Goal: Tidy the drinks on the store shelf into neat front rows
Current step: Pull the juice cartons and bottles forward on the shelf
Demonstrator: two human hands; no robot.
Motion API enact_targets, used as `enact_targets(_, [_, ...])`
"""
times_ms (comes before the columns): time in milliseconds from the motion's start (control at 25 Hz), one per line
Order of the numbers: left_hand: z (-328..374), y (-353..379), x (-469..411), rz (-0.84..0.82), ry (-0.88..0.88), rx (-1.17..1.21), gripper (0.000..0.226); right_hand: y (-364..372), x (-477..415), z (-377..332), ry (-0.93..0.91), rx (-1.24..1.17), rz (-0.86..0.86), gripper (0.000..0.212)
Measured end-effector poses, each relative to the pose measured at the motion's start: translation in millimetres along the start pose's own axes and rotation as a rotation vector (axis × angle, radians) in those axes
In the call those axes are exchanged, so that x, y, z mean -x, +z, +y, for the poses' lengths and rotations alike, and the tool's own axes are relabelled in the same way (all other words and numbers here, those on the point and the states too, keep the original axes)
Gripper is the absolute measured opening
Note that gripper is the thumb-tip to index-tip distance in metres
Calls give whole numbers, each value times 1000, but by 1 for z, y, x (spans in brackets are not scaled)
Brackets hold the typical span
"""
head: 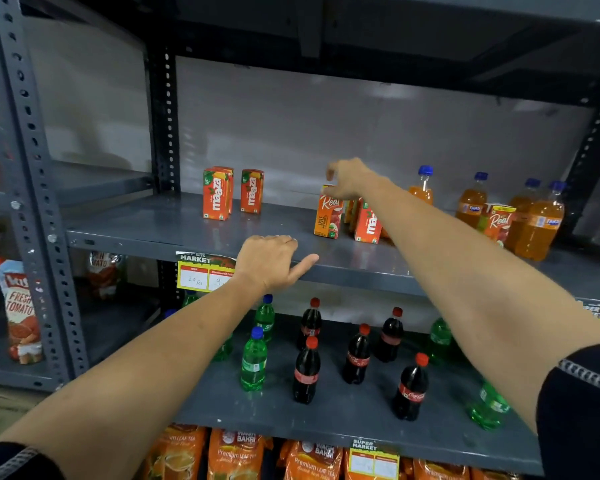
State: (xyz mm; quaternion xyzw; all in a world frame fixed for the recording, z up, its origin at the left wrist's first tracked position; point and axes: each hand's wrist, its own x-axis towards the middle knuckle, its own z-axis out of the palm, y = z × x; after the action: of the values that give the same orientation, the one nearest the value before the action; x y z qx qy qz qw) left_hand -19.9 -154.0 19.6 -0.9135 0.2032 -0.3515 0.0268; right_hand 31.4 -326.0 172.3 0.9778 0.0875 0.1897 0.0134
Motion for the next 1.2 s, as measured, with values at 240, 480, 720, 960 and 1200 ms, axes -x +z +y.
enact_targets(240, [-5,-1,-4,-1,39,30,99,-26,17,58,97,119,-169,52])
enact_targets(480, [-29,-18,-18,-209,40,308,82,-20,26,54,154,136,-235,48])
enact_targets(720, [-81,-24,14,-164,85,170,87,-50,22,16,179,-32,-443,38])
enact_targets(960, [-120,-9,39,-10,91,59,106,-39,-3,-64,66,-218,-358,38])
enact_targets(1200, [-120,-5,42,-11,70,74,98,-12,-46,-119,51,-306,-222,38])
